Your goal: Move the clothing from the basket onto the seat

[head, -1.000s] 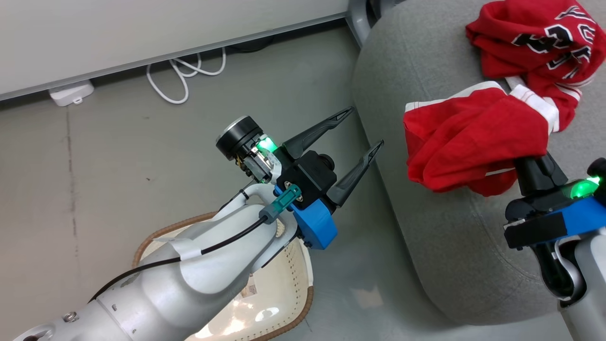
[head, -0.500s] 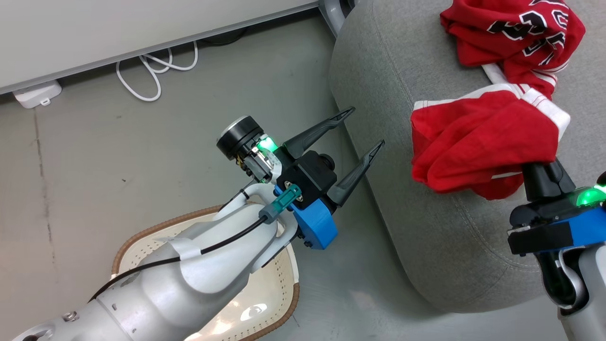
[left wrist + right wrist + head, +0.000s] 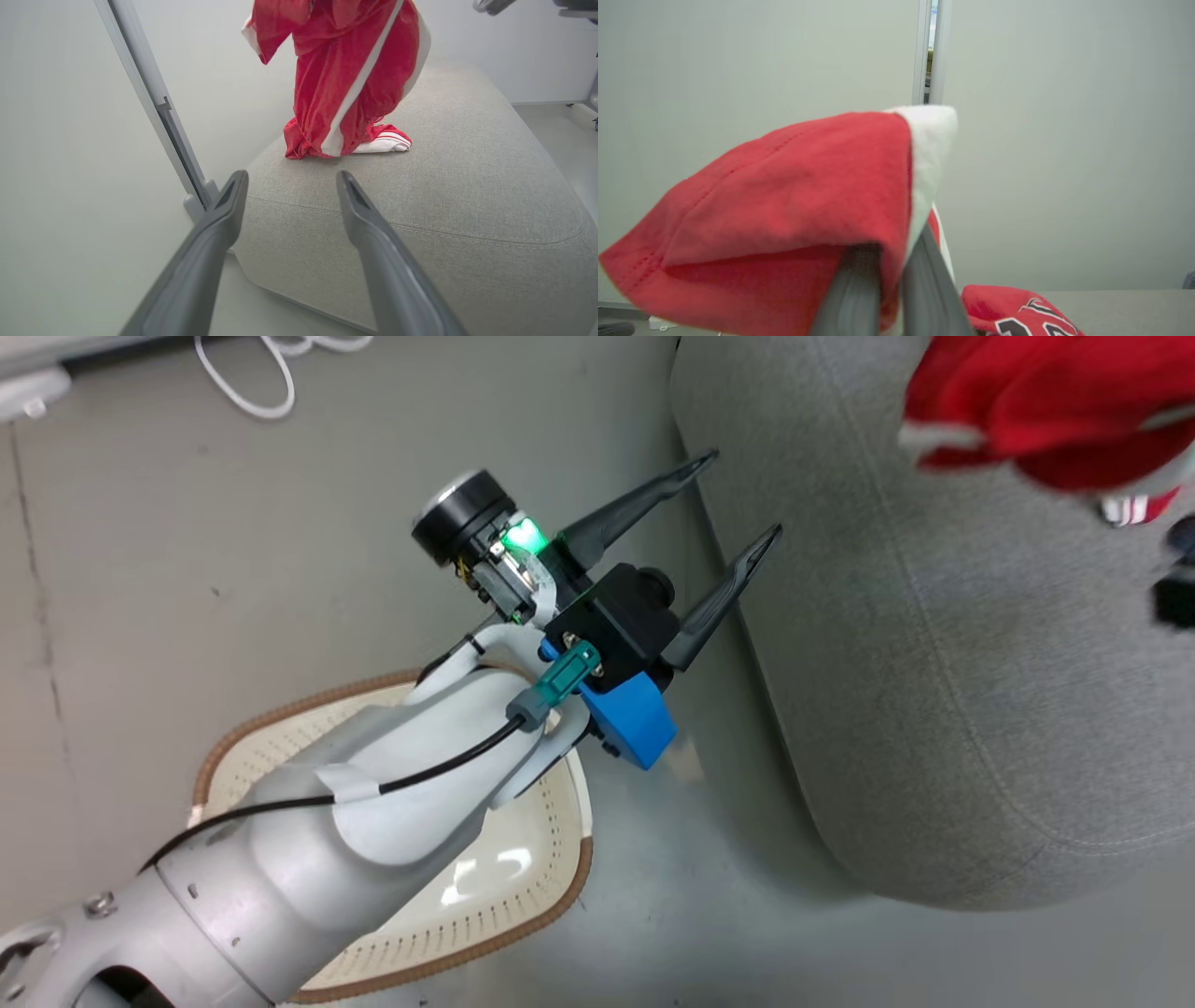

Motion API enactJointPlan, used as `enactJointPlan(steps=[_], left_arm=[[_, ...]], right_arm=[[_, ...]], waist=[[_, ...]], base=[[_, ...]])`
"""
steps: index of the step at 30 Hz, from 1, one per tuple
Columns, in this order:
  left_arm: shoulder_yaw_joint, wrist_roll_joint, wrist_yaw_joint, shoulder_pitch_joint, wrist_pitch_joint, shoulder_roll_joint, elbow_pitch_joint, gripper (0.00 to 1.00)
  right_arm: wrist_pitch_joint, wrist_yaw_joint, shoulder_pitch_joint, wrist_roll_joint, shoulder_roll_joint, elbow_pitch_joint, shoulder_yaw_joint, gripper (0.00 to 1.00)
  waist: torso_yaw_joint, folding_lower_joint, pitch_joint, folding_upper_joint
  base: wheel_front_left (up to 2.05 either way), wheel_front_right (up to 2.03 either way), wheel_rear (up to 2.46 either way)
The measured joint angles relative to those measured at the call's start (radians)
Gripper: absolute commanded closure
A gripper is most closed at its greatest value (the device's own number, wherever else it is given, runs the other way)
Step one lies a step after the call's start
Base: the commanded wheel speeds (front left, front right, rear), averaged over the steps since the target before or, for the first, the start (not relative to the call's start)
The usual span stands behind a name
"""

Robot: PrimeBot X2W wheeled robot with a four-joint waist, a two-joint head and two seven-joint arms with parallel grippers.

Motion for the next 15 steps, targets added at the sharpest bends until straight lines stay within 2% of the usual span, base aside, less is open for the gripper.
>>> enactJointPlan(steps=[4, 9, 15], left_arm=[[0.0, 0.019, 0.0, -0.048, 0.014, 0.005, -0.026, 0.0], [-0.002, 0.045, 0.001, -0.105, 0.039, 0.019, -0.054, 0.0], [-0.004, 0.058, 0.002, -0.135, 0.051, 0.035, -0.069, 0.0]], right_arm=[[0.0, 0.0, -0.118, -0.005, -0.035, -0.012, -0.101, 1.0], [0.0, 0.0, -0.263, -0.035, -0.128, -0.003, -0.253, 1.0], [0.0, 0.0, -0.32, -0.067, -0.198, 0.11, -0.354, 1.0]], waist=[[0.007, 0.0, 0.078, 0.0], [0.02, 0.0001, 0.201, 0.0], [0.028, 0.0002, 0.304, 0.0]], base=[[0.0, 0.0, 0.0], [0.0, 0.0, 0.0], [0.0, 0.0, 0.0]])
